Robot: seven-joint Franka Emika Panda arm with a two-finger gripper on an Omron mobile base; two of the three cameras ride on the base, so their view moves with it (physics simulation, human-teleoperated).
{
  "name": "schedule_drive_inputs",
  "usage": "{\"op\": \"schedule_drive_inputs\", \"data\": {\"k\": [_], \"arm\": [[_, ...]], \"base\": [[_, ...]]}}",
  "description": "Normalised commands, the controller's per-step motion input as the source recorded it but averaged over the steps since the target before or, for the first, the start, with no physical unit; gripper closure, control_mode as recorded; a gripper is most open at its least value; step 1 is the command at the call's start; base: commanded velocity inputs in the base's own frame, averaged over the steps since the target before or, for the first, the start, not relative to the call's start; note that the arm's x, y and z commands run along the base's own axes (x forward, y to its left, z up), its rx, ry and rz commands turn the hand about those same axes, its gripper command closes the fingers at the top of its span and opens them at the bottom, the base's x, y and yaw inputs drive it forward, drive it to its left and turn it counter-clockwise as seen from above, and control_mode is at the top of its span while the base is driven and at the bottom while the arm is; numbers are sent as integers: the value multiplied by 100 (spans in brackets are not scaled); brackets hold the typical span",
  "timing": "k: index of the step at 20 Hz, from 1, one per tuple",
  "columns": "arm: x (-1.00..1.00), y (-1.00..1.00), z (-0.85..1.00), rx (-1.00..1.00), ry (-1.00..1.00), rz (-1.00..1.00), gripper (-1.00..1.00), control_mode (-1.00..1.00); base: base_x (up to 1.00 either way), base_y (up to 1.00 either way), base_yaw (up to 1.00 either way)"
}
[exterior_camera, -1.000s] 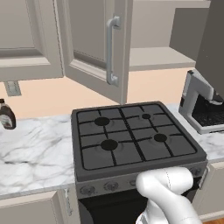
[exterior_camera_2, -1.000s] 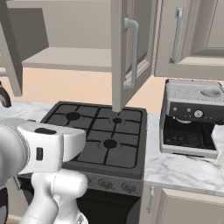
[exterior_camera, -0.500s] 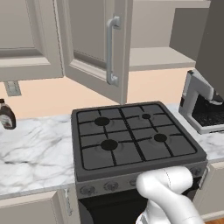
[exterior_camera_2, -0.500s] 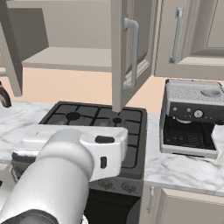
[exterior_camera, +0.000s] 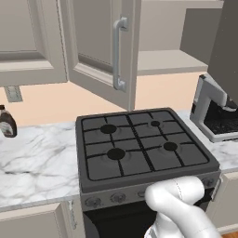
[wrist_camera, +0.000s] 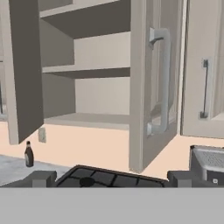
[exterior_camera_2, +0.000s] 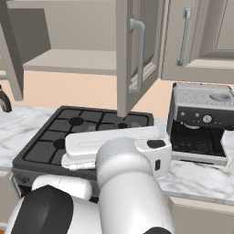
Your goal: Close all open cabinet doors.
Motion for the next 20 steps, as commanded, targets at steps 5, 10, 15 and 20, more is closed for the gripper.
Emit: {"op": "schedule_drive_inputs", "data": {"k": [5, 10, 15, 20], "arm": [[43, -1, -3, 0, -2, 6, -100, -100], [40, 0, -23, 0, 0, 5, -100, -100], [44, 0, -18, 0, 0, 5, -100, -100], [44, 0, -13, 0, 0, 5, -100, -100]], "base": [[0, 0, 0], [0, 0, 0], [0, 0, 0], [0, 0, 0]]}}
